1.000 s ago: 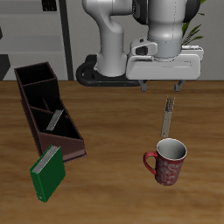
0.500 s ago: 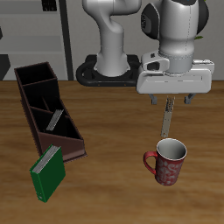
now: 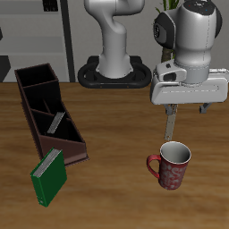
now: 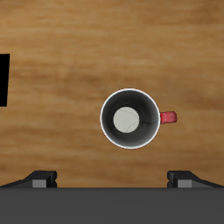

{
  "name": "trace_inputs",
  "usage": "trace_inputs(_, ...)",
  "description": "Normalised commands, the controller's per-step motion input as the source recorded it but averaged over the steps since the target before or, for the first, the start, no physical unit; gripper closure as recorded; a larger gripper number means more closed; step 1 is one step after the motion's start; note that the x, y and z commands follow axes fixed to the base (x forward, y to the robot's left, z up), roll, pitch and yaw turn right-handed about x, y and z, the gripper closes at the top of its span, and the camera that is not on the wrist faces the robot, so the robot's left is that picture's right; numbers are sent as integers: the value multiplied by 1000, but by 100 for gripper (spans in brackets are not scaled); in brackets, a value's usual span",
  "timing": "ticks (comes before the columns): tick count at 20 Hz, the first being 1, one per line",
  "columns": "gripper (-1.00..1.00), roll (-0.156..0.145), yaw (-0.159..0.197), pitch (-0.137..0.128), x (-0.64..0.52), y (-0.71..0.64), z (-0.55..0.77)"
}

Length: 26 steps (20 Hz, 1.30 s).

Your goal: Place the black book into the right desk caddy's left compartment and place the red mug into the right desk caddy's right compartment

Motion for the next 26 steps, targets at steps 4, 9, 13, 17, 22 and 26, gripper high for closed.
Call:
trace_inputs(4,-100,-4,56,-2,121,158,-150)
trace_inputs(9,-100,7,26,15,71,76,-165)
trace_inputs(13,-100,6,59,25,101,80,-323)
trace_inputs(17,-100,-10,15,29,103,10,-272)
trace_inputs(22,-100,-7,20,17,71,-79,-182)
trace_inputs(26,-100,-28,32,27,55,-136,-282)
